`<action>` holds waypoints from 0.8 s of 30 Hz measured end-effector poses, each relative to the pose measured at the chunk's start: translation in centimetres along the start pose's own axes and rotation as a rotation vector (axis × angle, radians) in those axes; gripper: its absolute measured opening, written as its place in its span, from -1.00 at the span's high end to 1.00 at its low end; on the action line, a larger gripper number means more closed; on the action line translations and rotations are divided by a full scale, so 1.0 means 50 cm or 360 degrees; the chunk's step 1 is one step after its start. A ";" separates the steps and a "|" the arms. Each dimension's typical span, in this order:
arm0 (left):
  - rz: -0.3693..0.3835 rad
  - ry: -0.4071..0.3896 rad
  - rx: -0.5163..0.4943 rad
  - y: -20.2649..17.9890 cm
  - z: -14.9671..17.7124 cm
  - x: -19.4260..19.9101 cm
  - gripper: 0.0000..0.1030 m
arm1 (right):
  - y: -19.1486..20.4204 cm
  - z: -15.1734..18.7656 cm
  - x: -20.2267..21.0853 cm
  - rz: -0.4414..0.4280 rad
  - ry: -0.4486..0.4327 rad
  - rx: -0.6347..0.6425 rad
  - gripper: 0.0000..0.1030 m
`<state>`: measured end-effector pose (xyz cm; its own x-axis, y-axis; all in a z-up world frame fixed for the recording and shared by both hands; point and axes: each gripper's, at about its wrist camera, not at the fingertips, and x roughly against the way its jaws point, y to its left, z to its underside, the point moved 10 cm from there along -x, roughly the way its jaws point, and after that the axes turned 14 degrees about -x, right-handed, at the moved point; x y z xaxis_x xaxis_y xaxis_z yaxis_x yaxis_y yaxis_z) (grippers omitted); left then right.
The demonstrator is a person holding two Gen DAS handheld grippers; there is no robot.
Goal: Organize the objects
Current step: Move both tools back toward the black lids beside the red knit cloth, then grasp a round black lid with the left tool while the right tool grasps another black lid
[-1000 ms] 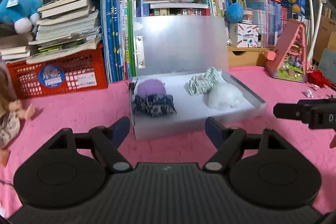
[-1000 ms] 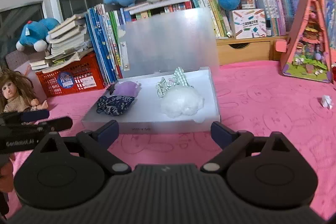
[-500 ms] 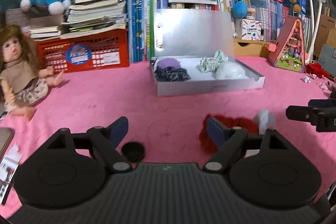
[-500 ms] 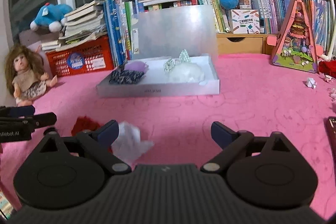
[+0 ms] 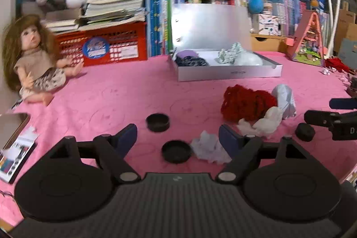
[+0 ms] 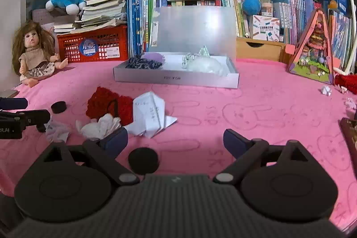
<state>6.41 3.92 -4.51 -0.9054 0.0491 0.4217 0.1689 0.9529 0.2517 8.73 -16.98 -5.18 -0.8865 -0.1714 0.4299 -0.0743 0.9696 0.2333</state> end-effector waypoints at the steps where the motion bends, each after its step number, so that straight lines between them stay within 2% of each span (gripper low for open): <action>1: -0.0010 0.0001 0.0011 0.004 0.005 0.003 -0.59 | 0.001 0.004 0.001 0.0000 0.0003 0.0008 -0.83; 7: -0.0027 0.0035 0.0031 0.024 0.027 0.016 -0.25 | 0.015 0.022 0.002 -0.0030 0.0030 0.0033 -0.70; 11: -0.0015 0.0076 0.0044 0.027 0.045 0.018 -0.10 | 0.024 0.027 0.002 -0.0066 0.0057 0.0029 -0.52; 18: 0.0025 0.0097 0.0041 0.008 0.054 -0.002 -0.06 | 0.034 0.044 -0.006 -0.0096 0.0125 0.0037 -0.15; 24: 0.0015 0.0104 0.0050 0.004 0.050 -0.020 0.05 | 0.038 0.050 -0.008 -0.0102 0.0143 0.0072 -0.03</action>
<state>6.39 4.83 -7.07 -0.8761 0.0395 0.4804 0.1642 0.9615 0.2204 7.81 -14.63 -7.10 -0.8349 -0.2464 0.4921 -0.1520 0.9627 0.2239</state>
